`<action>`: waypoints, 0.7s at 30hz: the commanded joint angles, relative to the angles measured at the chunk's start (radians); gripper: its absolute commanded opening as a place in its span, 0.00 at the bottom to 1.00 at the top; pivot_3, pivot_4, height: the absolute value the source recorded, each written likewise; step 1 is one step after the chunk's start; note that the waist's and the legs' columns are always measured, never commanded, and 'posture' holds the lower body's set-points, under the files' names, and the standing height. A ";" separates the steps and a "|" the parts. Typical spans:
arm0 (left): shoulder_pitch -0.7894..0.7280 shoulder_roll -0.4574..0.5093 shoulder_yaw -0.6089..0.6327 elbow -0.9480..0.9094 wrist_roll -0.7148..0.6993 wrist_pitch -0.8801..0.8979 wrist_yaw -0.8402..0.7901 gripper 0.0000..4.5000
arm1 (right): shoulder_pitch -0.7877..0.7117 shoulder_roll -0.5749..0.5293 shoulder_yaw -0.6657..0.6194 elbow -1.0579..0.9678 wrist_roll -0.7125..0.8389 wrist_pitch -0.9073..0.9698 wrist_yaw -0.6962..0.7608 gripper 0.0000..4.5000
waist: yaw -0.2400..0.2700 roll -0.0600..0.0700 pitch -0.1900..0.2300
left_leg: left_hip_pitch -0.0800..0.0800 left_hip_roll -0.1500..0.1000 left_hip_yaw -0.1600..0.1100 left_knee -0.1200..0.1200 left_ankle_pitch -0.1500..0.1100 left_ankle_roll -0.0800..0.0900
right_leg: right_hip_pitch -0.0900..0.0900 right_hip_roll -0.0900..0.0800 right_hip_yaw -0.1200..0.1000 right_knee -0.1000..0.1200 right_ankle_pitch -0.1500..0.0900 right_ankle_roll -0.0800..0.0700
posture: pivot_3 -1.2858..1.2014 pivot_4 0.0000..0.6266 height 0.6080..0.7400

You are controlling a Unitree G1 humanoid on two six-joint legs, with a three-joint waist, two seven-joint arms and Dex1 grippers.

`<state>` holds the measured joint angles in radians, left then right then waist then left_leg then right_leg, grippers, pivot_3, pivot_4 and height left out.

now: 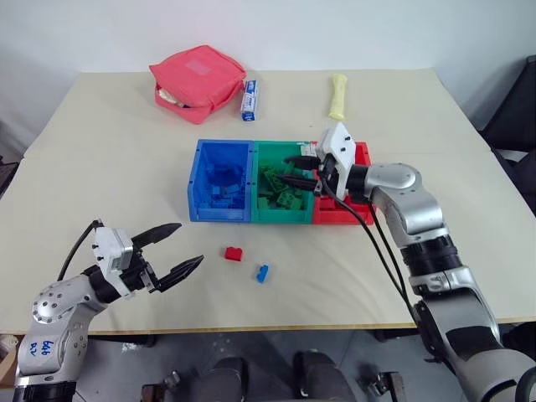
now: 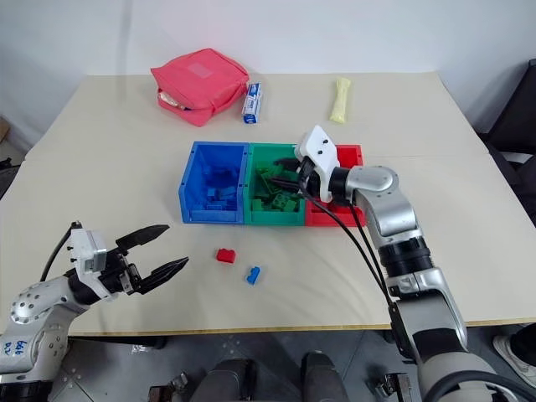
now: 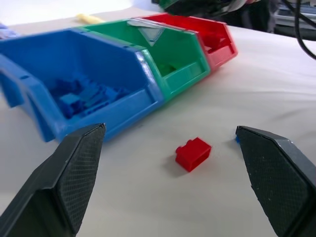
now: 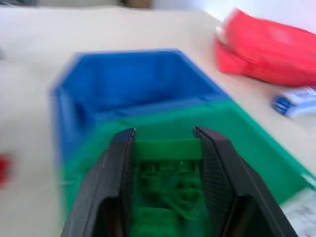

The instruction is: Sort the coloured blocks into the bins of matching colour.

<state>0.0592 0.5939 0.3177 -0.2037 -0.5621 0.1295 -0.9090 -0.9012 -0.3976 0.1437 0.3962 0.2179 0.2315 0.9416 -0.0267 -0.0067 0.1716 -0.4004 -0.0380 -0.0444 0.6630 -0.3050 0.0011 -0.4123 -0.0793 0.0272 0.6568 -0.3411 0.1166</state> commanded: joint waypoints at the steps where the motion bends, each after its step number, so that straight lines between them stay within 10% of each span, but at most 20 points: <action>1: 0.019 -0.004 0.034 -0.038 -0.012 -0.014 0.016 1.00 | -0.024 0.016 -0.028 0.009 0.013 -0.025 0.014 0.61 | -0.002 0.000 0.000 | 0.000 0.000 0.000 0.000 0.000 0.000 | 0.000 0.000 0.000 0.000 0.000 0.000 | 0.52 0.24 1.00; 6: 0.021 0.005 0.050 -0.028 -0.016 -0.008 0.021 1.00 | 0.005 -0.002 -0.051 -0.024 0.020 -0.075 0.031 0.99 | -0.004 0.000 0.000 | 0.000 0.001 0.000 0.000 0.000 0.000 | -0.001 0.000 0.000 0.000 0.000 0.000 | 0.52 0.24 1.00; 21: -0.171 0.254 0.009 0.331 0.012 0.026 -0.298 1.00 | 0.637 -0.375 -0.266 -0.512 0.277 -0.126 0.438 1.00 | 0.013 0.000 0.000 | -0.001 0.000 -0.001 0.000 -0.001 0.001 | 0.002 0.000 -0.002 -0.004 0.000 0.000 | 0.52 0.24 1.00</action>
<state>-0.0924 0.8297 0.3332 0.1244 -0.5485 0.1511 -1.1569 -0.2699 -0.7496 -0.0708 -0.0496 0.4477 0.1105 1.3494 -0.0133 -0.0067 0.1717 -0.4012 -0.0381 -0.0448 0.6631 -0.3059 0.0027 -0.4101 -0.0798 0.0262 0.6532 -0.3411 0.1167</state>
